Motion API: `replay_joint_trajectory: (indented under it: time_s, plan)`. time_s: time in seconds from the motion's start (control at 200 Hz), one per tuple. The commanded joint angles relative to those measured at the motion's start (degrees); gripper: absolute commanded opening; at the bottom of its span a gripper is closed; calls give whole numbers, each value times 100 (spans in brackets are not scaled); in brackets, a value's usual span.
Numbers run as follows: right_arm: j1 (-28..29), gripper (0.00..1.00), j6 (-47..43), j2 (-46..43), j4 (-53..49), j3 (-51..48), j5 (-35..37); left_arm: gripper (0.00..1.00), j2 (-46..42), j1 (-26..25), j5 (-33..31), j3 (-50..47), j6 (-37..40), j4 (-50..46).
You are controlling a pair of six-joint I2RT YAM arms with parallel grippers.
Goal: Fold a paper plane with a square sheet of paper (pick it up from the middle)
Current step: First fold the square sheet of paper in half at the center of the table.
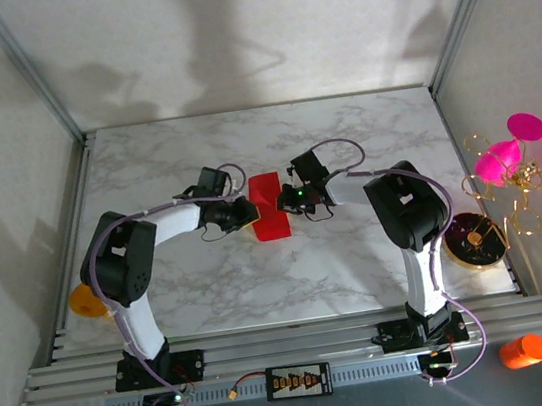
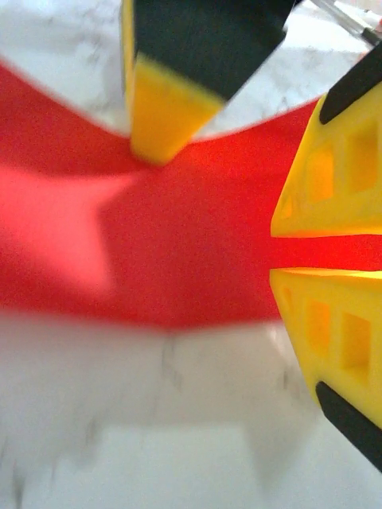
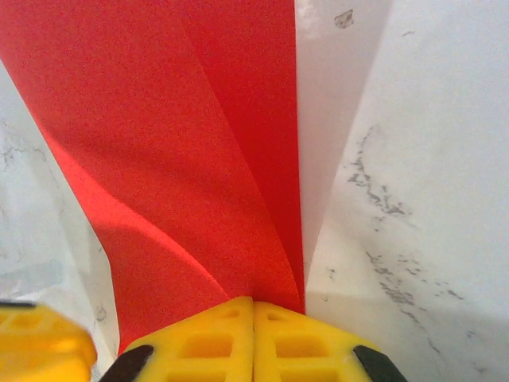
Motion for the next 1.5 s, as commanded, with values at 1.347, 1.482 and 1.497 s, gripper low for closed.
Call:
replay_joint_trajectory:
  time_s: [1.347,1.482,1.497]
  plan:
    - [-32,7,-137,883,-1246,-545,1296,16,35,-344,-2,-554,-1031,554]
    - [-31,7,-141,915,-1254,-527,1283,16,1,-344,-93,-753,-797,187]
    - [-28,7,-138,915,-1254,-527,1293,16,-7,-344,-97,-787,-760,133]
